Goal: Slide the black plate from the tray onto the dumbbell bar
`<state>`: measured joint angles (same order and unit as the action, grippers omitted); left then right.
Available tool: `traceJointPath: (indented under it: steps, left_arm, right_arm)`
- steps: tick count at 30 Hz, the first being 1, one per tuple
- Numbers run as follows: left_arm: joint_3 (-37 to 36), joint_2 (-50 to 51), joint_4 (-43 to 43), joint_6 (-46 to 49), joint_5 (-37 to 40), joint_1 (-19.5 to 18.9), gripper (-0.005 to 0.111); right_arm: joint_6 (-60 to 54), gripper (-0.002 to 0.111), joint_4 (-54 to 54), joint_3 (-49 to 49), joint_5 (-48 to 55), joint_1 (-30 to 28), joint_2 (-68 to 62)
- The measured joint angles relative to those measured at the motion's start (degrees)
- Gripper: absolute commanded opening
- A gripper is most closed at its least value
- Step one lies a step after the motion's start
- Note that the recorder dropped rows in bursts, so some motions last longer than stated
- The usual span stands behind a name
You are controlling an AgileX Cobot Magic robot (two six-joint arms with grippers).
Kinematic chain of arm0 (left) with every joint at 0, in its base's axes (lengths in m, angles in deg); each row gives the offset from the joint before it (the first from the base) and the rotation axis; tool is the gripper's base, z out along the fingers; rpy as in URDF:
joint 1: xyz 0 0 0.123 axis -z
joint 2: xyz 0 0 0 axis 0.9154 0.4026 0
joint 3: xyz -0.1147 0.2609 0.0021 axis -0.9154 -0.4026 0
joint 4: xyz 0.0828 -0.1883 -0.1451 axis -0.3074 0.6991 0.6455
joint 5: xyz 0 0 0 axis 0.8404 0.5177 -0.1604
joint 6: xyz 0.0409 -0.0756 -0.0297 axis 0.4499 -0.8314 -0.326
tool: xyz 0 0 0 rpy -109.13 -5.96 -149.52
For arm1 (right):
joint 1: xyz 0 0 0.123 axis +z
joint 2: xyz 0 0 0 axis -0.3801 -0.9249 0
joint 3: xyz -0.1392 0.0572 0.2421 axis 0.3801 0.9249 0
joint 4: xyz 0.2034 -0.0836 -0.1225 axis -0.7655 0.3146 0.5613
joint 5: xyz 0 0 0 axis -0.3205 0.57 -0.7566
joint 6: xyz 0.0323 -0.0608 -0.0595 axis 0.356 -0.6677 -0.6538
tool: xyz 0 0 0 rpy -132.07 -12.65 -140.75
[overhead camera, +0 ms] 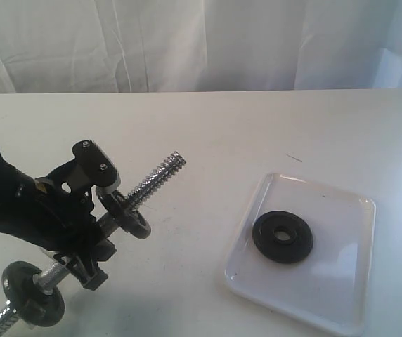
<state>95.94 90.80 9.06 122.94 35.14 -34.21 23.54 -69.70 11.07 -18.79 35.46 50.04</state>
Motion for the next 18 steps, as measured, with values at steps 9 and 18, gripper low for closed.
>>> traceJointPath:
  steps: [9, 18]
  left_arm:
    - [0.0, 0.0, 0.0, 0.0, 0.0, 0.0, 0.000]
    - [0.0, 0.0, 0.0, 0.0, -0.3, 0.0, 0.000]
  right_arm:
    - [26.7, 0.000, -14.9, 0.0, -19.1, 0.0, 0.0]
    - [22.3, 0.000, -10.4, -9.5, -5.5, 0.0, -1.8]
